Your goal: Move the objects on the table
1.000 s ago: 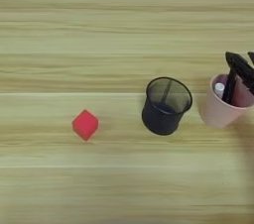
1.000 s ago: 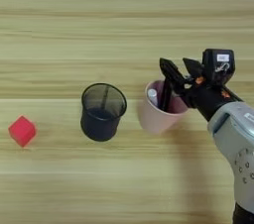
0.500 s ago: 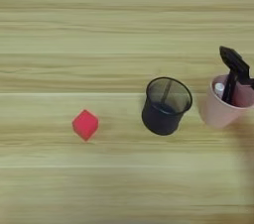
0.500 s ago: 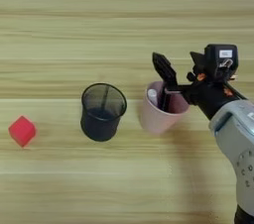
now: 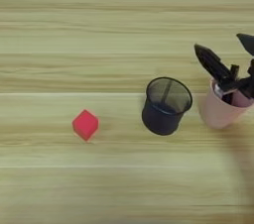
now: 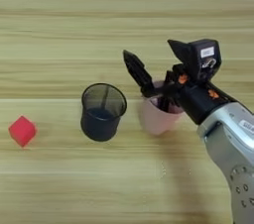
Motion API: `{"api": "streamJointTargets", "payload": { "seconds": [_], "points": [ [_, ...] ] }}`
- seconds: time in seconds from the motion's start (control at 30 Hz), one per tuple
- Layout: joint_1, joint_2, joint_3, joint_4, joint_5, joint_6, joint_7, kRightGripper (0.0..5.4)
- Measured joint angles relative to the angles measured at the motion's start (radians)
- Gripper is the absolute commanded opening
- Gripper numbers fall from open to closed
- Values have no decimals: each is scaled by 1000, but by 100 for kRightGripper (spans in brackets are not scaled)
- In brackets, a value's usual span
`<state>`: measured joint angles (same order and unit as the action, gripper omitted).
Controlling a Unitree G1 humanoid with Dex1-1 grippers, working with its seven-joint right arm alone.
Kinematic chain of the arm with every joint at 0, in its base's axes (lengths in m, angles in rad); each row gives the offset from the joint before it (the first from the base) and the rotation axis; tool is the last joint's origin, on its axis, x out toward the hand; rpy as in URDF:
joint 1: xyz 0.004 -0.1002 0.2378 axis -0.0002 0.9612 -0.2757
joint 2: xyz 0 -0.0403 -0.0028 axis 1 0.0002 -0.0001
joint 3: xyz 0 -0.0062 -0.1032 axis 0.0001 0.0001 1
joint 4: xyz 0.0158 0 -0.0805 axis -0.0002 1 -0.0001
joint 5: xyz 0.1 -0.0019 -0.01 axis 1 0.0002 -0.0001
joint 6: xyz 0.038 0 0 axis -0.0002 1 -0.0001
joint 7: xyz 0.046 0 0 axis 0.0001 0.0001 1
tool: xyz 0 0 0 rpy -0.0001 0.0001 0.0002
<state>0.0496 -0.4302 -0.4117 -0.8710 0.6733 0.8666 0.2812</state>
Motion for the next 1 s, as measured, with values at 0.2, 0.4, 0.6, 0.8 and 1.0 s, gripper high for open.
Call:
{"api": "streamJointTargets", "payload": {
  "seconds": [0.2,0.4,0.6,0.8,1.0],
  "points": [
    [37,0,50,-70,9,-18,20,536],
    [78,4,162,-115,18,-47,53,536],
    [121,11,313,-133,-17,-77,69,536],
    [167,11,455,-127,-96,-121,92,536],
    [213,5,602,-108,-174,-177,123,536]
  ]
}}
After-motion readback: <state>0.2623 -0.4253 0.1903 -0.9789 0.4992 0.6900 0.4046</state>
